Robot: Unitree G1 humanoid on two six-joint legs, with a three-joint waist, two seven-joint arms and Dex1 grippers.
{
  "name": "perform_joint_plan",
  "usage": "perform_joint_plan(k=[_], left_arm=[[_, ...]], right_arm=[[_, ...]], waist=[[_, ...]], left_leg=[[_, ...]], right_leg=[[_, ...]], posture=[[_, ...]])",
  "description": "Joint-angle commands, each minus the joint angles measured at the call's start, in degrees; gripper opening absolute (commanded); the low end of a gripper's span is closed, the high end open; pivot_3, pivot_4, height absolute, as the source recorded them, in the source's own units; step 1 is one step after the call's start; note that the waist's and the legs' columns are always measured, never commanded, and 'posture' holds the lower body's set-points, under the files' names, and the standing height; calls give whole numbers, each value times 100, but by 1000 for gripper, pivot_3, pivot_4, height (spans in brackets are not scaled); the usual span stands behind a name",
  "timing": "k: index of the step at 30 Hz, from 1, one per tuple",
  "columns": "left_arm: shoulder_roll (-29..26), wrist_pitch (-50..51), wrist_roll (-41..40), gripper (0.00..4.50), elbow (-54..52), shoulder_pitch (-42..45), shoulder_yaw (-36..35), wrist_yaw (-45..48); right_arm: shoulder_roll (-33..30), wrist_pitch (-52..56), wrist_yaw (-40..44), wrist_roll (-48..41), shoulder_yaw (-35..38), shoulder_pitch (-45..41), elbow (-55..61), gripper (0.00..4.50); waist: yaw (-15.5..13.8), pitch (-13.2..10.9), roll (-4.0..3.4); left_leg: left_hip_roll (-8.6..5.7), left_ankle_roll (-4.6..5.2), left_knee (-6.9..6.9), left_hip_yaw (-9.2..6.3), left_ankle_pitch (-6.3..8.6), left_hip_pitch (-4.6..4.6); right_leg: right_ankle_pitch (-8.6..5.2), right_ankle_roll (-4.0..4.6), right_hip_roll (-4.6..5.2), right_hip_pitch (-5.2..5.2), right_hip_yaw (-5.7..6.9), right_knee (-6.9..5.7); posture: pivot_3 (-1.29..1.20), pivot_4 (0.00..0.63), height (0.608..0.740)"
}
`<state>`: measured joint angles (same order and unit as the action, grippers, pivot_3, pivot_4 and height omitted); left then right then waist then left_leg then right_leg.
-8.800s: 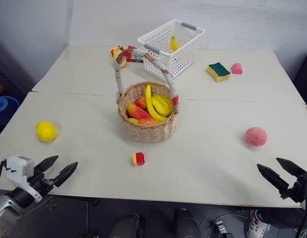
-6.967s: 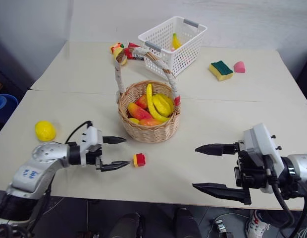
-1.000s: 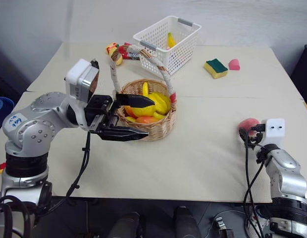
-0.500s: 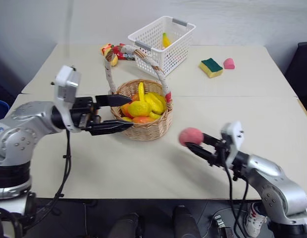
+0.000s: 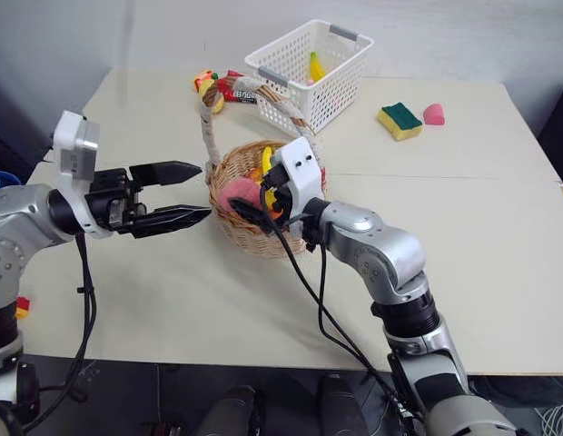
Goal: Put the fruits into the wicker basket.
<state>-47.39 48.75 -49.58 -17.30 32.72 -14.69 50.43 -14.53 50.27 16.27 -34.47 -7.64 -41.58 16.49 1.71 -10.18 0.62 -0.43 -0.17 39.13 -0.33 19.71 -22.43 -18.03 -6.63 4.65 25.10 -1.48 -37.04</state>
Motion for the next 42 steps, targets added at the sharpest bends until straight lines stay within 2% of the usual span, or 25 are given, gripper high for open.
perform_joint_plan(k=[1, 4, 7, 9, 15, 17, 20, 23, 33, 34, 37, 42], left_arm=[[-3, -51, -136, 4500, -186, 34, -127, -43], [3, -73, -136, 4500, -187, 4, -132, -50], [33, -84, -131, 4500, -142, 59, -93, -54], [69, -117, -96, 4500, -72, 152, -20, -31], [186, -203, 7, 4500, 141, 439, 177, 62], [205, -230, 32, 4500, 173, 494, 236, 94], [211, -301, 104, 4500, 266, 585, 295, 148], [220, -358, 138, 4500, 302, 615, 304, 149], [325, -496, 185, 4500, 331, 581, 315, 85], [351, -509, 196, 4500, 341, 591, 331, 83], [424, -537, 214, 4500, 374, 627, 377, 106], [569, -602, 265, 4500, 497, 754, 536, 211]], right_arm=[[-307, 140, 228, -413, 512, 348, 986, 4181], [-602, 347, 339, -817, 936, 729, 1521, 4181], [-889, 641, 375, -1579, 1574, 1161, 1968, 4181], [-1006, 731, 168, -1746, 1914, 1378, 2054, 4181], [-885, 382, -420, -955, 1684, 1078, 1549, 4181], [-741, 207, -435, -719, 1472, 926, 1316, 4181], [-619, -393, -434, 85, 976, 642, 591, 4181], [-460, -725, -360, 323, 930, 493, 203, 3617], [-544, -922, 47, 295, 1095, 552, 479, 332], [-595, -906, 79, 204, 1230, 581, 602, 196], [-881, -941, 177, 62, 1694, 713, 964, 196], [-1937, -738, 277, -104, 3141, 1273, 1274, 196]], waist=[[3, 0, 0], [1, 0, 0], [1, 0, 1], [-2, 0, 1], [9, 0, 0], [9, 0, 0], [9, 0, 0], [6, 0, 0], [-3, 0, 0], [-4, 0, 0], [-11, 0, 0], [-79, -1, 1]], left_leg=[[0, 0, -4, 0, 0, -2], [2, 0, -1, 9, 0, -2], [6, 3, 4, 32, -7, 1], [8, 3, 4, 38, -15, 9], [13, -3, 2, 37, -23, 43], [15, -4, -4, 38, -23, 42], [13, -6, -4, 39, -24, 34], [9, -4, -4, 39, -24, 30], [10, -4, -2, 32, -24, 26], [10, -4, -2, 32, -24, 25], [10, -4, -2, 30, -24, 23], [3, 0, 0, 23, -23, 18]], right_leg=[[0, 0, 0, 2, 12, 0], [0, 0, 1, 2, 55, 2], [0, 0, 3, -4, 71, 10], [0, 0, 3, -8, 68, 4], [4, 7, -4, -40, 65, 3], [4, 7, -6, -37, 64, 0], [4, 7, -8, -29, 66, 4], [4, 7, -10, -27, 69, 5], [4, 7, -7, -28, 77, 6], [4, 7, -7, -27, 77, 6], [4, 7, -7, -26, 78, 7], [4, 7, -5, -33, 87, 15]], posture=[[0, 150, 740], [0, 150, 740], [0, 150, 740], [0, 150, 740], [0, 150, 740], [0, 150, 740], [0, 150, 740], [0, 150, 740], [0, 150, 740], [0, 150, 740], [0, 150, 740], [0, 150, 740]])
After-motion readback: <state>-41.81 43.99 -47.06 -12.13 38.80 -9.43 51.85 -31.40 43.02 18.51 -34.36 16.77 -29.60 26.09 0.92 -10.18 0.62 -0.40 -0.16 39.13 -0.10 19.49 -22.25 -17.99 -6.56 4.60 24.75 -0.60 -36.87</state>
